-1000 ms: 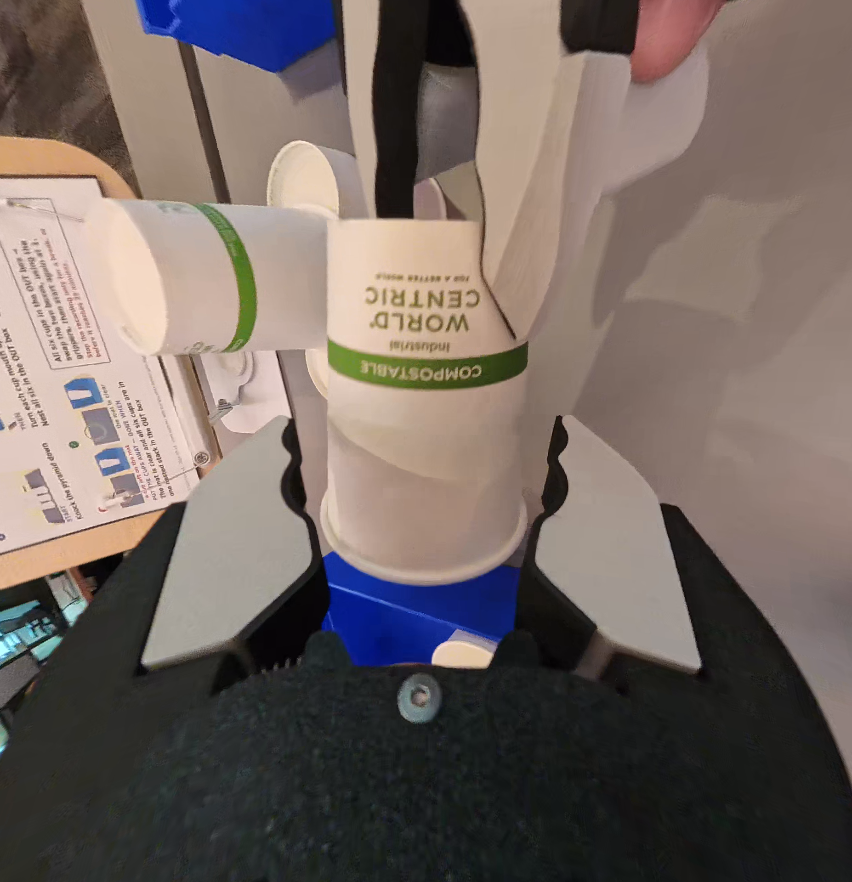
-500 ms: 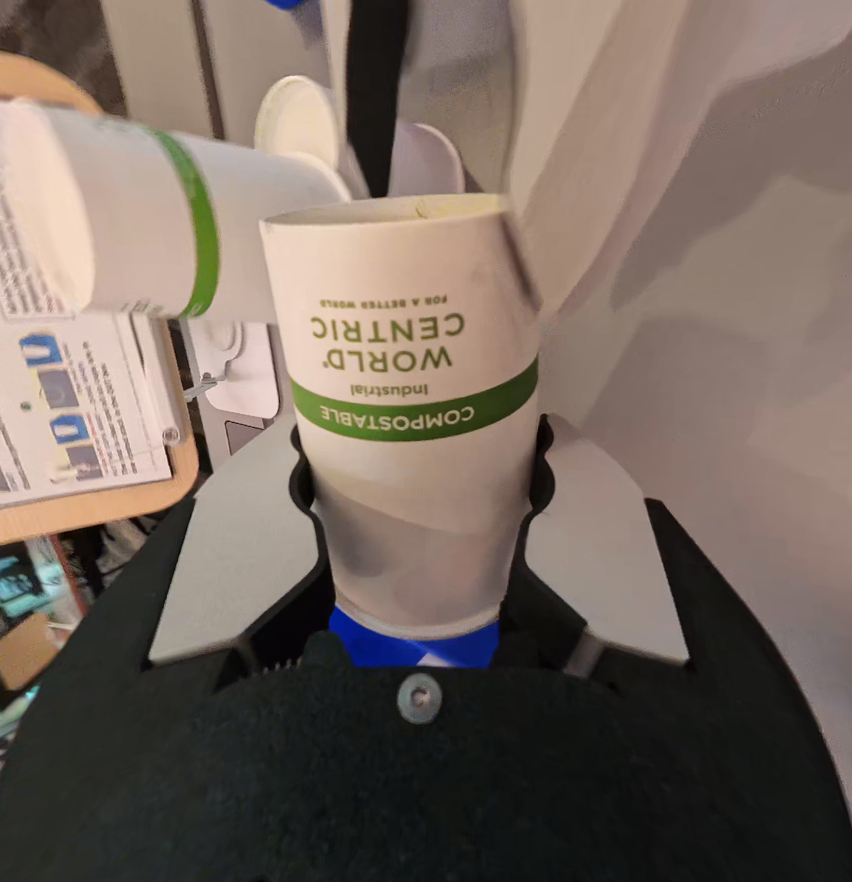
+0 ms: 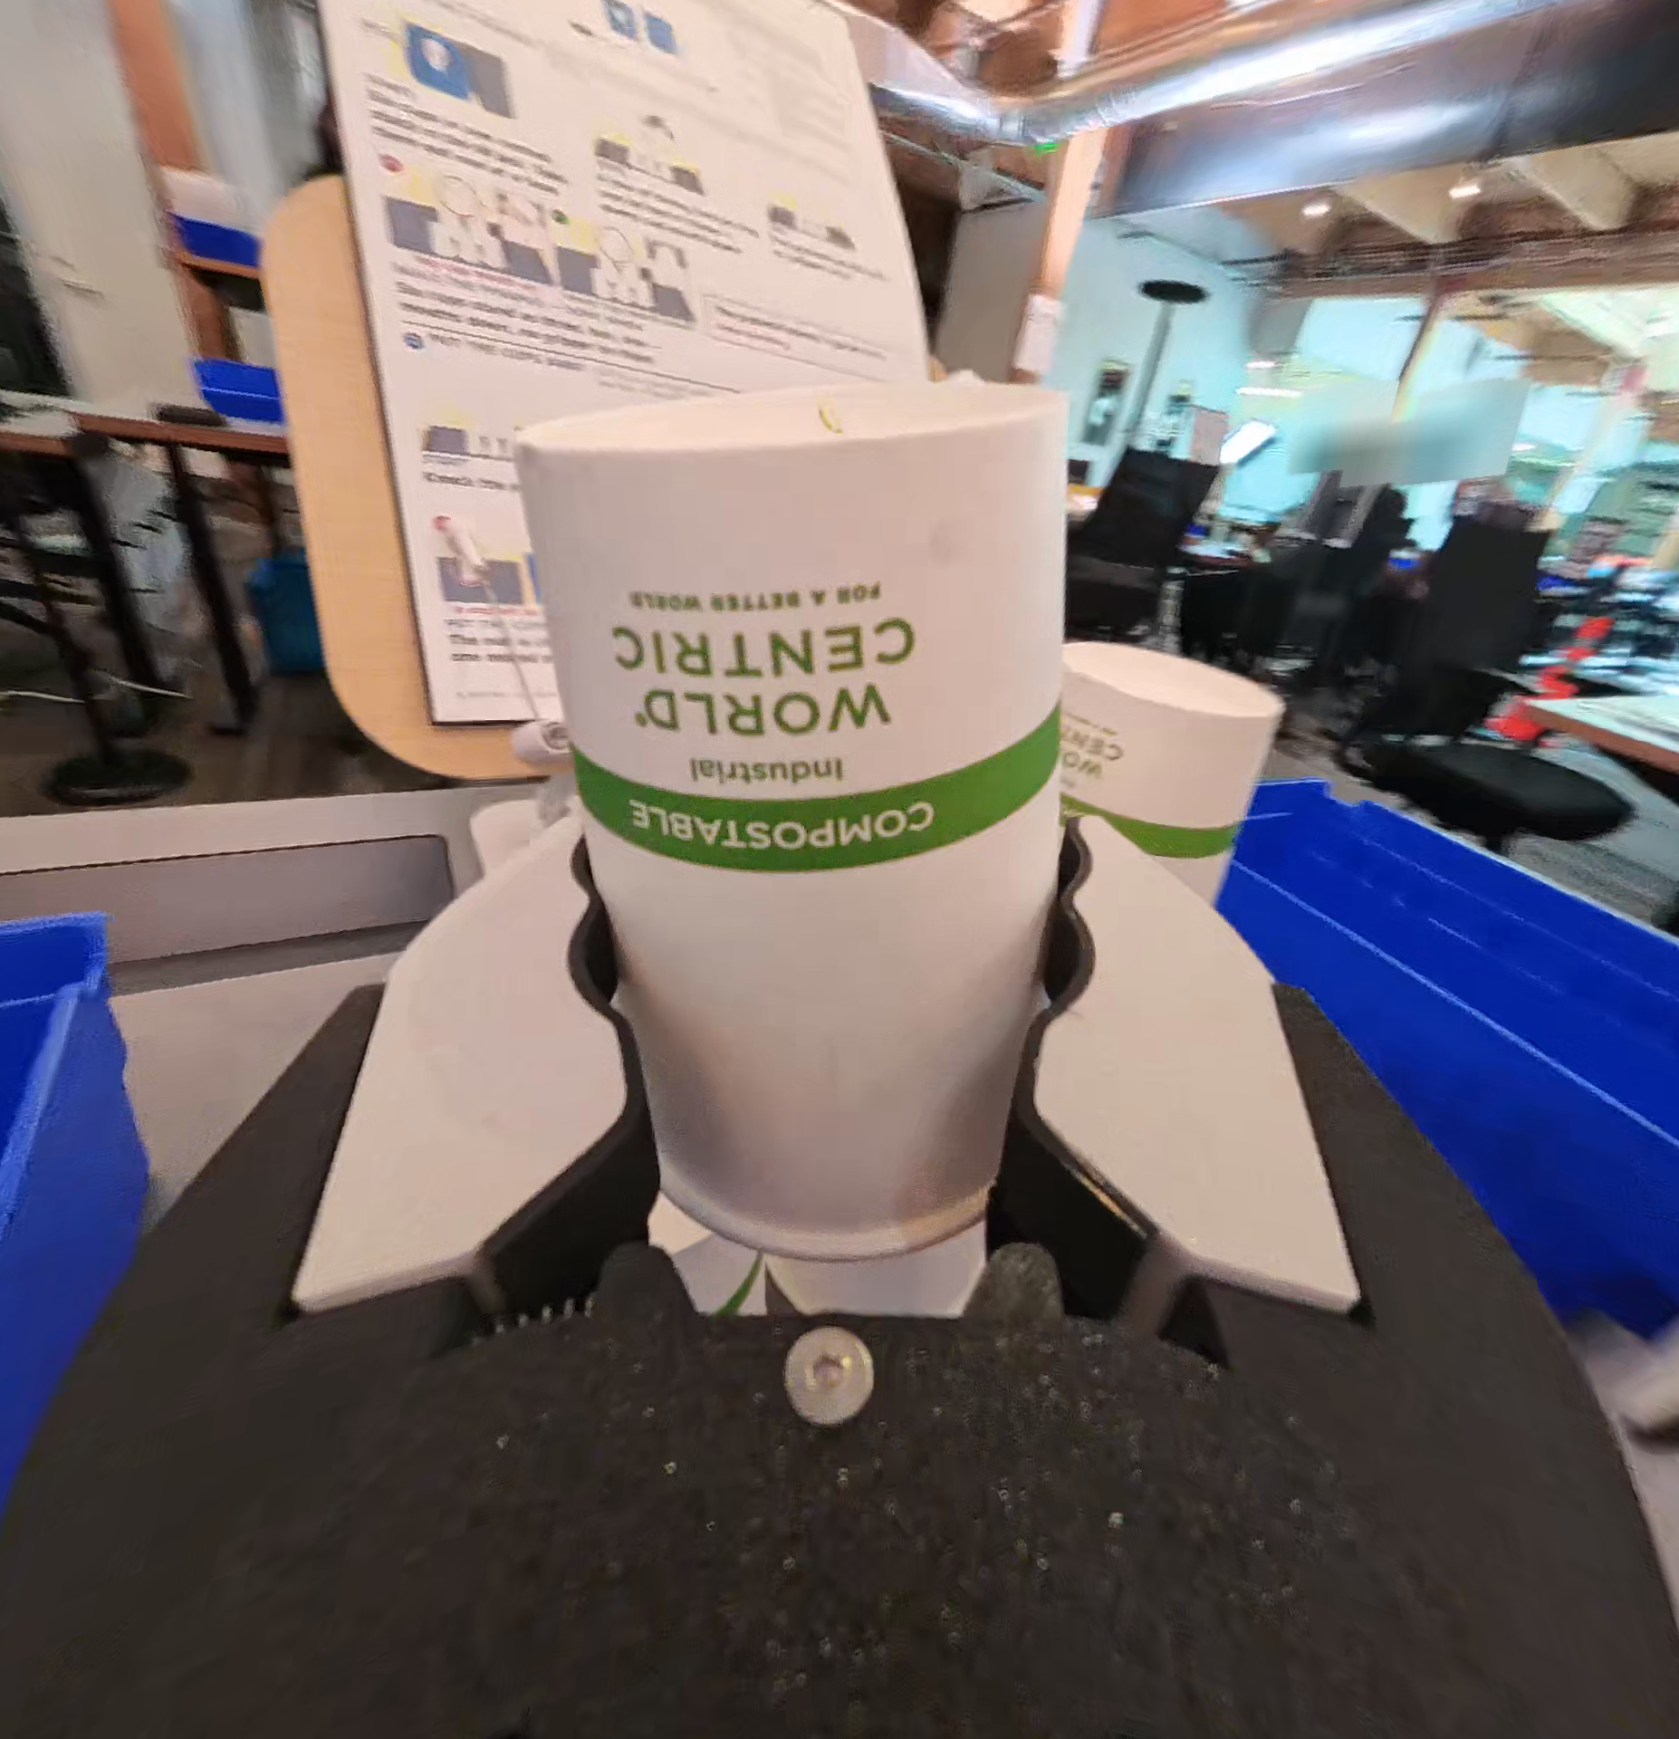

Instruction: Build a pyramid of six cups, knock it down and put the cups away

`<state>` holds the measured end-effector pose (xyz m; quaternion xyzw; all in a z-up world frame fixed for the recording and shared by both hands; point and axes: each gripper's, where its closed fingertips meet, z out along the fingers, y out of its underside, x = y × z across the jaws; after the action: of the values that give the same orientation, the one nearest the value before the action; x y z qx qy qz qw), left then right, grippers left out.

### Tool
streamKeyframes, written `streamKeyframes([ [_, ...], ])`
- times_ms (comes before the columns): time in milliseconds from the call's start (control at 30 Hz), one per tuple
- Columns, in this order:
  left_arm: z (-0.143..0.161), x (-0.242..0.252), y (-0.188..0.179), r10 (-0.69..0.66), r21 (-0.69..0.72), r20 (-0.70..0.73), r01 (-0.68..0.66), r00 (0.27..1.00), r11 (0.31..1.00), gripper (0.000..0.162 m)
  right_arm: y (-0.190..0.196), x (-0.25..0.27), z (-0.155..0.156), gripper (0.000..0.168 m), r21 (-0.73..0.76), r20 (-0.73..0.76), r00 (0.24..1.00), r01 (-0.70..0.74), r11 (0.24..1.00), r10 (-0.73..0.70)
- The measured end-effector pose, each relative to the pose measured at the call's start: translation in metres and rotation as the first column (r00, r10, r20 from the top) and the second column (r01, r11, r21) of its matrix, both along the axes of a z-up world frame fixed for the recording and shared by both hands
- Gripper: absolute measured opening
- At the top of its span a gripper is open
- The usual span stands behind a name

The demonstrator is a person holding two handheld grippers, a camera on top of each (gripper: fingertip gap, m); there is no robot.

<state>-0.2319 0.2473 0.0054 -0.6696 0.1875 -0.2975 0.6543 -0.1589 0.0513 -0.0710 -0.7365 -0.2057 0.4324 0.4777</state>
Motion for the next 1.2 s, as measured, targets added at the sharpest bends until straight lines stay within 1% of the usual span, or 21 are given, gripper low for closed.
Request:
streamKeyframes([
  [67,-0.011,0.008,0.009,0.092,0.006,-0.065,-0.092,0.994,0.996,0.090,-0.004,-0.004,0.000,0.077,0.011,0.009,1.000,-0.024,1.000,0.024],
  [133,-0.020,0.013,0.015,0.188,0.010,-0.133,-0.188,0.973,0.982,0.090,-0.007,-0.006,0.005,0.076,0.018,-0.012,0.999,-0.042,0.999,0.043],
  [267,-0.034,0.022,0.023,0.290,0.012,-0.215,-0.295,0.933,0.955,0.090,-0.010,-0.006,0.009,0.074,0.019,-0.037,0.997,-0.062,0.998,0.063],
  [333,-0.038,0.022,0.026,0.320,0.030,-0.241,-0.322,0.916,0.946,0.090,-0.011,-0.005,0.008,0.074,0.014,-0.040,0.997,-0.068,0.998,0.068],
  [467,-0.040,0.017,0.030,0.361,0.045,-0.243,-0.362,0.900,0.931,0.090,-0.012,-0.005,0.005,0.074,0.001,-0.044,0.996,-0.080,0.997,0.080],
  [633,-0.050,0.019,0.036,0.336,0.006,-0.254,-0.346,0.907,0.938,0.090,-0.011,-0.004,0.001,0.073,-0.016,-0.044,0.995,-0.089,0.996,0.089],
  [867,-0.051,0.026,0.036,0.349,0.057,-0.293,-0.347,0.890,0.936,0.092,-0.010,-0.001,-0.003,0.073,-0.036,-0.047,0.995,-0.092,0.995,0.090],
  [900,-0.050,0.026,0.035,0.349,0.061,-0.289,-0.347,0.891,0.936,0.094,-0.010,-0.001,-0.003,0.073,-0.038,-0.047,0.995,-0.094,0.995,0.092],
  [1100,-0.029,0.016,0.028,0.351,0.057,-0.249,-0.348,0.903,0.936,0.097,-0.011,-0.002,-0.008,0.073,-0.053,-0.048,0.994,-0.105,0.993,0.103],
  [1200,-0.010,-0.002,0.017,0.346,0.045,-0.231,-0.346,0.909,0.937,0.106,-0.011,-0.003,-0.009,0.073,-0.058,-0.051,0.993,-0.109,0.992,0.106],
])
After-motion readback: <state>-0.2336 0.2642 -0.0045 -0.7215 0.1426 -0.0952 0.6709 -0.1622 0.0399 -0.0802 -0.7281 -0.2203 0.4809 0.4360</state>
